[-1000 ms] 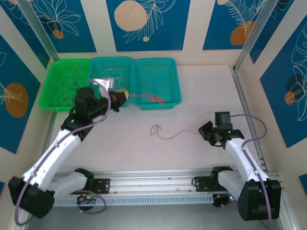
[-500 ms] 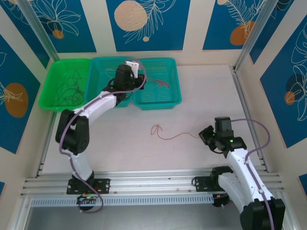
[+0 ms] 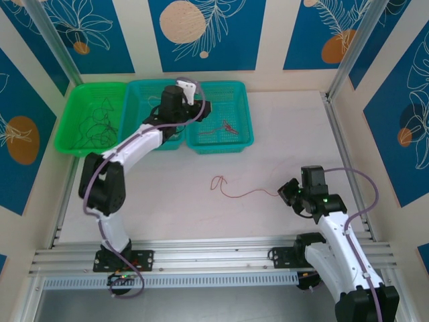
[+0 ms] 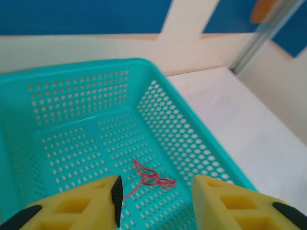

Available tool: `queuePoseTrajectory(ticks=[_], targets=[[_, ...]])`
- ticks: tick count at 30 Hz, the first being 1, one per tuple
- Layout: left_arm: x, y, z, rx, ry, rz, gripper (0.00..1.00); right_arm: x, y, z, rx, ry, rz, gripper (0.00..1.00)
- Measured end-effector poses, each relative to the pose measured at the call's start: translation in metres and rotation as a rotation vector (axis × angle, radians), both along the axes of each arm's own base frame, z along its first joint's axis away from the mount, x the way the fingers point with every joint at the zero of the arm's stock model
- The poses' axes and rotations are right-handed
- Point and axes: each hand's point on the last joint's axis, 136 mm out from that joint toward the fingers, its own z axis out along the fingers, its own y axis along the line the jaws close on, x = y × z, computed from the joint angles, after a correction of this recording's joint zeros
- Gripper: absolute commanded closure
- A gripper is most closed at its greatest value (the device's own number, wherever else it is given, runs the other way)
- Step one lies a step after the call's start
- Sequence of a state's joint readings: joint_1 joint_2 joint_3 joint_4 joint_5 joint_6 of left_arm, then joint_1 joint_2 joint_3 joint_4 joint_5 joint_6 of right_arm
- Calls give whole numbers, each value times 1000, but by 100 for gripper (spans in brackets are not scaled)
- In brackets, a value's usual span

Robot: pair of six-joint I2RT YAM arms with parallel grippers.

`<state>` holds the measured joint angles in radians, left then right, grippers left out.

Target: Untangle the cables

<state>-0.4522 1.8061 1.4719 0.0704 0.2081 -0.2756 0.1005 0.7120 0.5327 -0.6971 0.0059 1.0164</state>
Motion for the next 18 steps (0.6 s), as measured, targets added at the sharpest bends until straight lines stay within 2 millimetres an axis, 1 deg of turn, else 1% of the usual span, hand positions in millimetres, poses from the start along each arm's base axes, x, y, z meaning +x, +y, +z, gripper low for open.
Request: queuePoseTrajectory(ticks=[3,4,5,6,7,8,9,10,12,13,14,16,18], targets=[[-46,-5,35,-22,-76,-119,57,9,7,18,2,-40,49,100],[-61,-7,43,-23,-103,-158,56,12,9,24,5,-52,63,100],[-81,-13,51,-16,-140,-214,55,15,11,30,7,-66,80,100],[-103,-21,56,-5,-175,-279,55,19,15,35,11,-78,98,100],[-123,-29,58,6,-200,-338,54,21,18,38,16,-88,115,100],[-148,-41,57,24,-234,-417,53,24,22,42,24,-98,137,100],[-172,-53,52,44,-263,-494,52,26,27,45,33,-106,160,100],[-191,-62,45,59,-278,-553,51,28,33,48,44,-115,184,100],[-229,-79,21,86,-296,-674,47,30,46,54,64,-131,234,100],[-239,-83,9,93,-294,-706,44,31,51,57,71,-138,254,100],[-249,-86,-7,106,-289,-738,40,33,58,62,79,-148,281,100],[-256,-89,-33,128,-270,-763,34,36,70,74,90,-175,325,100],[-257,-94,-54,152,-258,-778,28,38,83,90,99,-211,374,100]])
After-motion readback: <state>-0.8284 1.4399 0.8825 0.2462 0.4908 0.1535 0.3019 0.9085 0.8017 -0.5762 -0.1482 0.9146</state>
